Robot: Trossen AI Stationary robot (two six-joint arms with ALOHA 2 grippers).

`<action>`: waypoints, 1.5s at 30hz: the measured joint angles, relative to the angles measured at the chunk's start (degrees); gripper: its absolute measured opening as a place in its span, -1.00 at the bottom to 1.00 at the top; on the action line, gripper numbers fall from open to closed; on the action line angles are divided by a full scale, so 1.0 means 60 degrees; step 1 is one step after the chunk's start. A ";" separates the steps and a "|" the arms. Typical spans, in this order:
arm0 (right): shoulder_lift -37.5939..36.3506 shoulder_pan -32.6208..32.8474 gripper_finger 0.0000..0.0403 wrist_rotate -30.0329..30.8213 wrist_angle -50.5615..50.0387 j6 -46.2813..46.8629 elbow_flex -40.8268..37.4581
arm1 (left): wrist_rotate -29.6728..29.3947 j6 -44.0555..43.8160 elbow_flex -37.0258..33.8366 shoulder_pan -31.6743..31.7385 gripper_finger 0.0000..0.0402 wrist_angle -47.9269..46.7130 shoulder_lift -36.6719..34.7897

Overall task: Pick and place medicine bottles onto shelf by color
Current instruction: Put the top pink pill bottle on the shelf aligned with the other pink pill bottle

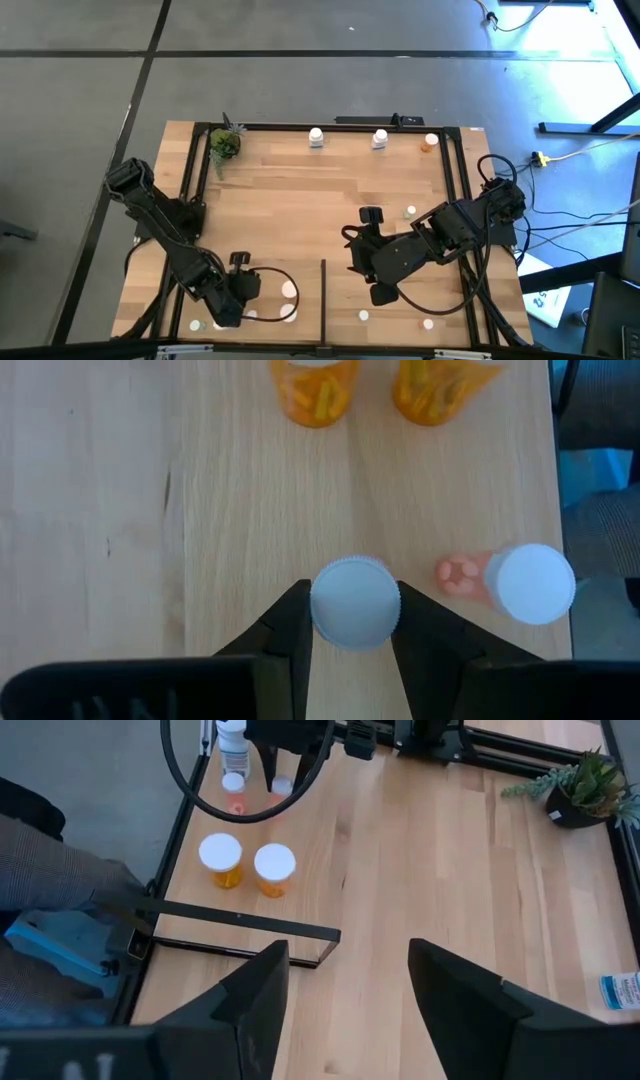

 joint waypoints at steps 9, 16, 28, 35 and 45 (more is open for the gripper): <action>0.0000 0.0000 0.04 0.0000 -0.0004 0.0012 0.0000 | 0.0009 -0.0230 0.0000 0.0000 -0.49 0.0006 0.0000; 0.0000 0.0000 0.04 0.0004 -0.0007 0.0005 0.0000 | 0.0000 -0.0303 0.0000 0.0000 -0.49 0.0020 0.0000; 0.0000 0.0000 0.04 0.0004 -0.0010 -0.0007 0.0003 | 0.0010 -0.0628 0.0004 -0.0163 -0.49 -0.0234 0.0223; 0.0000 0.0000 0.04 0.0004 -0.0007 0.0000 0.0004 | 0.0013 -0.0766 0.0004 -0.0182 -0.49 -0.0189 0.0295; 0.0000 0.0004 0.04 0.0004 -0.0007 -0.0003 0.0004 | -0.0062 -0.0744 0.0004 -0.0189 -0.38 -0.0229 0.0306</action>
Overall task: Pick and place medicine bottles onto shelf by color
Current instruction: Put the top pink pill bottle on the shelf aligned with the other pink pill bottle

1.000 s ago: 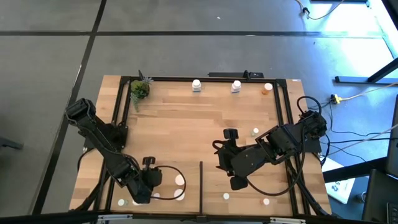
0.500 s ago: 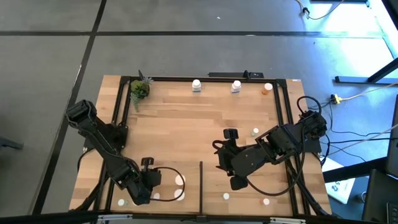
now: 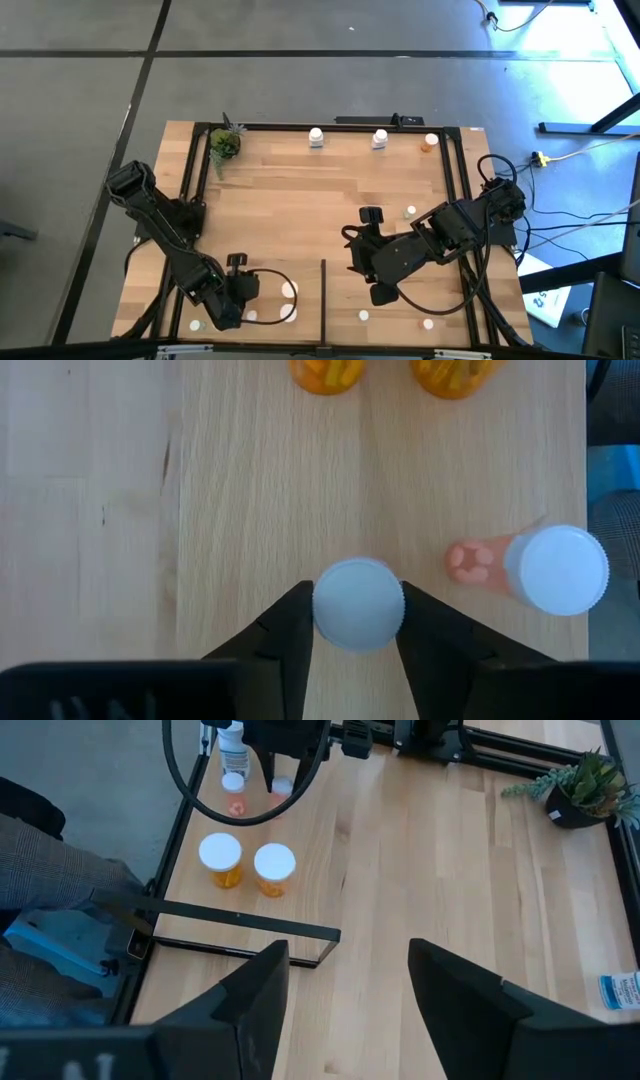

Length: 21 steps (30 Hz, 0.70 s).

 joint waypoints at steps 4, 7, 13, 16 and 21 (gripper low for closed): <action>0.0000 0.0000 0.04 0.0000 0.0000 -0.0001 0.0000 | 0.0004 0.0007 0.0000 0.0000 -0.29 0.0002 0.0009; 0.0000 0.0000 0.04 0.0000 0.0000 0.0012 0.0000 | 0.0004 -0.0033 0.0000 0.0000 -0.21 0.0008 0.0011; 0.0000 0.0000 0.04 0.0000 0.0000 0.0015 0.0000 | 0.0004 -0.0036 0.0000 0.0000 -0.04 0.0086 0.0011; 0.0000 0.0000 0.04 0.0000 0.0000 -0.0004 0.0000 | 0.0004 -0.0044 0.0000 0.0000 0.05 0.0092 0.0011; 0.0000 -0.0001 0.04 0.0000 0.0000 -0.0004 0.0000 | 0.0004 -0.0055 0.0000 0.0000 0.20 0.0131 0.0011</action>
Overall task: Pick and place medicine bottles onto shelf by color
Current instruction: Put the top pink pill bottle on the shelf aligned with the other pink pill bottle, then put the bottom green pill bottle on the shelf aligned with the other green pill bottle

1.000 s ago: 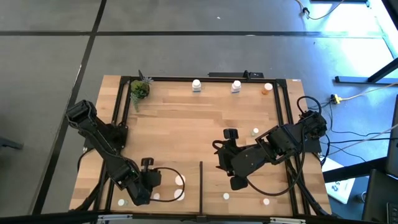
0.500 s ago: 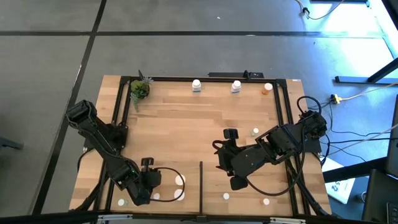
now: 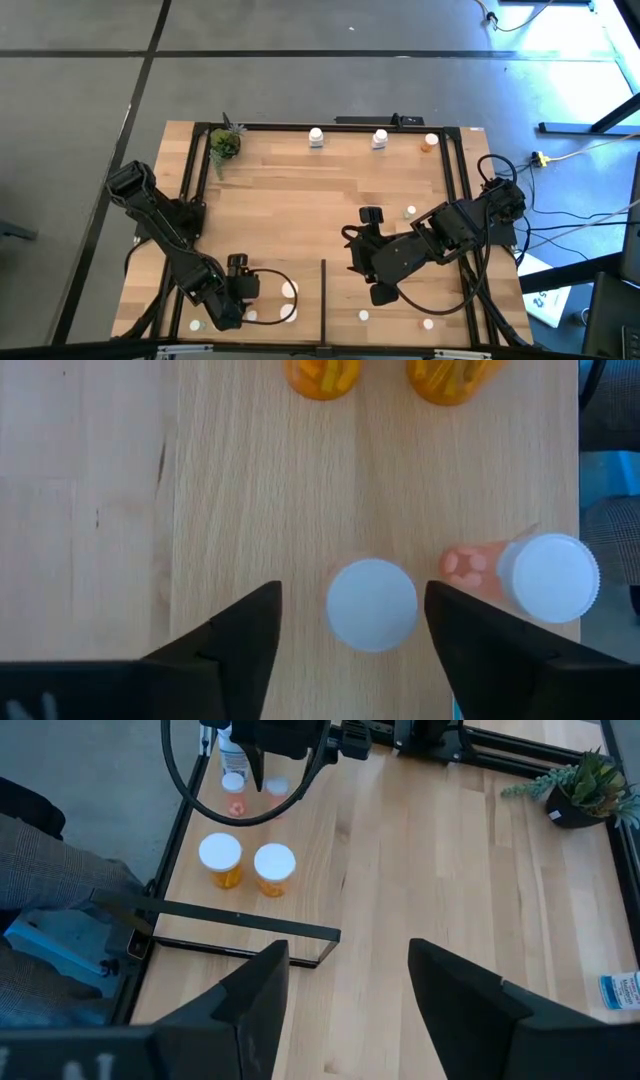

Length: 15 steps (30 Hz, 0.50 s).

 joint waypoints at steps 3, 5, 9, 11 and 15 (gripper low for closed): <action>0.0000 0.0000 0.04 0.0000 0.0000 0.0018 0.0000 | 0.0000 -0.0007 0.0000 0.0000 0.30 0.0004 0.0000; 0.0000 0.0001 0.04 0.0000 0.0003 0.0001 0.0000 | 0.0000 -0.0011 0.0000 0.0000 0.35 -0.0007 0.0000; 0.0000 0.0001 0.04 0.0000 0.0000 0.0016 0.0000 | 0.0010 -0.0008 0.0000 0.0000 0.38 -0.0111 0.0000; 0.0000 0.0001 0.04 0.0000 0.0000 0.0001 0.0000 | 0.0055 0.0006 0.0000 0.0000 0.38 -0.0221 0.0000; 0.0000 -0.0002 0.04 0.0000 0.0001 0.0009 0.0000 | 0.0203 0.0007 0.0000 0.0000 0.38 -0.0413 0.0000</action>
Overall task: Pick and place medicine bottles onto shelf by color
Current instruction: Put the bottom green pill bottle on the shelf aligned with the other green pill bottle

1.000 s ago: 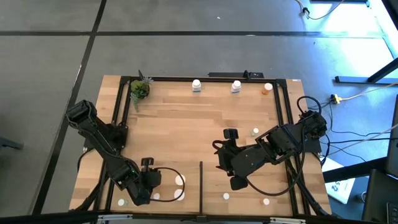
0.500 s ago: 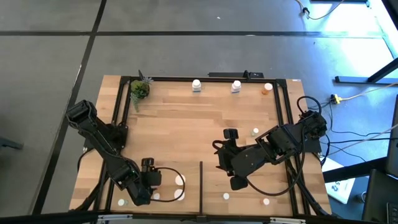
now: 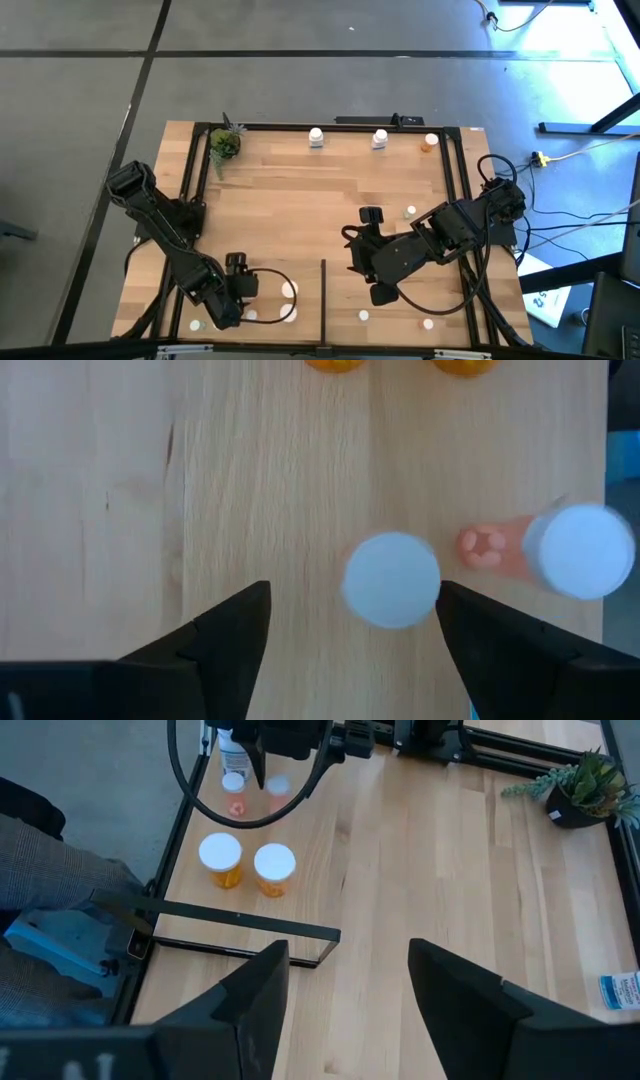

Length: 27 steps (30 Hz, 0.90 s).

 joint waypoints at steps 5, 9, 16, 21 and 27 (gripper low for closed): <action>0.0000 0.0002 0.04 0.0000 0.0003 0.0005 0.0000 | 0.0142 -0.0007 0.0000 -0.0044 0.39 -0.0243 -0.0261; 0.0000 0.0003 0.04 0.0000 0.0003 0.0009 0.0000 | 0.0140 -0.0198 0.0000 -0.0044 0.38 -0.0618 -0.0608; 0.0000 0.0002 0.04 0.0000 0.0003 0.0002 0.0000 | 0.0138 -0.0238 0.0000 -0.0042 0.38 -0.1272 -0.1324; 0.0000 0.0000 0.04 0.0000 0.0003 0.0007 0.0000 | -0.0593 -0.0259 0.0000 -0.0036 0.37 -0.1703 -0.2116; 0.0000 -0.0001 0.04 0.0000 0.0003 -0.0001 0.0003 | -0.1807 -0.0271 0.0000 0.0175 0.36 -0.2089 -0.2767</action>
